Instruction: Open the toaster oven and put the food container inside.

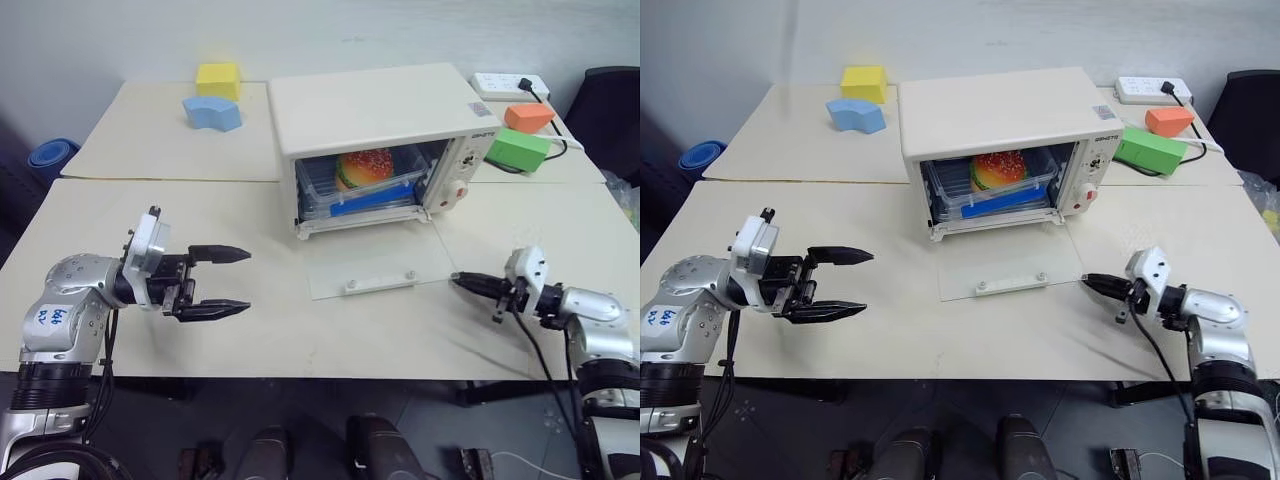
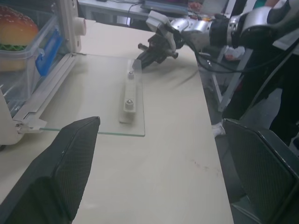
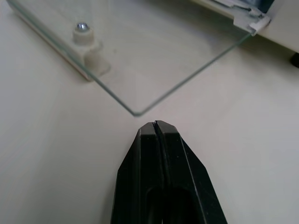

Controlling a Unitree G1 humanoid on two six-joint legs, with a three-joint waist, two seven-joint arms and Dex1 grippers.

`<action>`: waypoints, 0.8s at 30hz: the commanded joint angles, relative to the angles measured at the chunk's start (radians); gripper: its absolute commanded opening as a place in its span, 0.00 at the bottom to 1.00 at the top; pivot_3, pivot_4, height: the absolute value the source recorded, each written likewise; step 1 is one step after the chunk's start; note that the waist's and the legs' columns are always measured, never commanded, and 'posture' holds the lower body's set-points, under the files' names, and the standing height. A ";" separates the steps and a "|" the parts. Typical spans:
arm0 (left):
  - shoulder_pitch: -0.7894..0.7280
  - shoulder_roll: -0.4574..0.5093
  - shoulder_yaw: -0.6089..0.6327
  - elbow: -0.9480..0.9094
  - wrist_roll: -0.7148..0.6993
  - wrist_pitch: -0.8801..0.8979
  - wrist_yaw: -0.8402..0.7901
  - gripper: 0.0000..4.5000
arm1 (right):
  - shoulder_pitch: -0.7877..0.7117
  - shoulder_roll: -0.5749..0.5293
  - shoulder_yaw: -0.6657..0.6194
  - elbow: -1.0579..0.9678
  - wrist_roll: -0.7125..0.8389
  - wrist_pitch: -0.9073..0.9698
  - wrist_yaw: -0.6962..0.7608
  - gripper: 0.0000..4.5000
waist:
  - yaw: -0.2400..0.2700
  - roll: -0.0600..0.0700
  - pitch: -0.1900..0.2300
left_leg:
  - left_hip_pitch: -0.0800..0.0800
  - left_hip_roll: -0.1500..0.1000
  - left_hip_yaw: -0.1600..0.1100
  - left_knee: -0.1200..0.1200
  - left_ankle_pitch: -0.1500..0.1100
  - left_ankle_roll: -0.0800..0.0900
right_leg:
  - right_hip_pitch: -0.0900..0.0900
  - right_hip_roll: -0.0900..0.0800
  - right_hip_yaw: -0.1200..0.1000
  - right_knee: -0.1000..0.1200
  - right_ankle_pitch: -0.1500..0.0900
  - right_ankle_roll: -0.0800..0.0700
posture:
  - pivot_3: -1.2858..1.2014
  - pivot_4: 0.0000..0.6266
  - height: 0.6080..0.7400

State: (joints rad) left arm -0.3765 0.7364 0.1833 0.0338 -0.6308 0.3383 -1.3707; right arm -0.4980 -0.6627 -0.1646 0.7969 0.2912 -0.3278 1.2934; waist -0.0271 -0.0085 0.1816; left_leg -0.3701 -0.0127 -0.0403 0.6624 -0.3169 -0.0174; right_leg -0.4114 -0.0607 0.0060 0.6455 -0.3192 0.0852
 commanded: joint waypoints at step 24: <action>0.185 -0.009 0.125 -0.036 0.101 -0.072 0.309 1.00 | 0.123 -0.063 -0.090 -0.668 0.243 0.337 -0.049 0.68 | 0.004 0.000 0.000 | -0.002 -0.001 -0.001 -0.002 -0.002 0.001 | -0.001 -0.001 0.000 -0.003 0.000 0.000 | 0.52 0.24 1.00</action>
State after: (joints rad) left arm -0.2180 0.6976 0.2921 0.0141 -0.5493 0.2918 -1.0431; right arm -0.4059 -0.7003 -0.2394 0.1745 0.5430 0.0708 1.1876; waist -0.0236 -0.0081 0.1815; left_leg -0.3717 -0.0136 -0.0410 0.6602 -0.3192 -0.0161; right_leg -0.4123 -0.0618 0.0061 0.6417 -0.3192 0.0852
